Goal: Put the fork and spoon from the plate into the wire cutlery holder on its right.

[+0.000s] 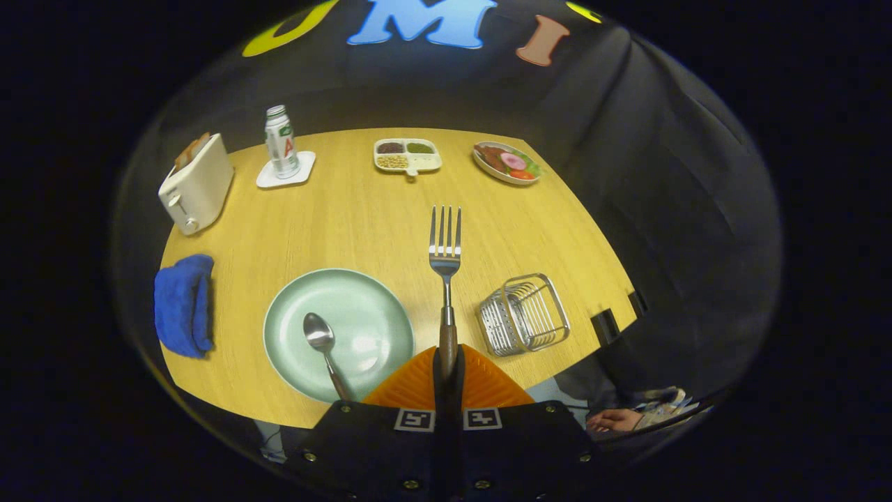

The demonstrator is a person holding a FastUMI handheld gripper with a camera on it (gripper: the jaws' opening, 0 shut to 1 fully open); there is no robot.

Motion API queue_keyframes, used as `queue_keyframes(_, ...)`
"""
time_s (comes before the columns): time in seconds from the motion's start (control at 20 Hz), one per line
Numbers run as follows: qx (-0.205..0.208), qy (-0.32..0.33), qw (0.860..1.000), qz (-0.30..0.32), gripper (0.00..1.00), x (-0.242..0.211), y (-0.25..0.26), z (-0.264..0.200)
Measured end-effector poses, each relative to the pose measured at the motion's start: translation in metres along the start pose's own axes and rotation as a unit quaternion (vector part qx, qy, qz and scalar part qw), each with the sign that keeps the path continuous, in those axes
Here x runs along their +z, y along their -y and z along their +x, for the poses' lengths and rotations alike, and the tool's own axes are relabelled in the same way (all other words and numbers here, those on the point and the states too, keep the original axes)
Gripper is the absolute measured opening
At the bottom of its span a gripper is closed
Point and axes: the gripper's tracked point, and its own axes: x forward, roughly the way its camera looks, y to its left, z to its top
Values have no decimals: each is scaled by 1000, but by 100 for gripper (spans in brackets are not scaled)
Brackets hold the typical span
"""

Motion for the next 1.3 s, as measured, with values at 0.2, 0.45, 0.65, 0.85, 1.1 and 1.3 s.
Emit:
queue_keyframes(0.2, -18, -35, 998, 49, 1, -9, 32, 2)
queue_keyframes(0.45, -29, -93, 990, 101, 1, -30, 53, 8)
queue_keyframes(0.65, -13, -150, 982, 111, 1, -49, 54, 17)
queue_keyframes(0.85, 3, -172, 979, 113, 1, -53, 53, 22)
queue_keyframes(1.1, -12, -170, 981, 91, 8, -49, 59, 22)
queue_keyframes(1.3, -24, -150, 986, 72, 12, -34, 67, 25)
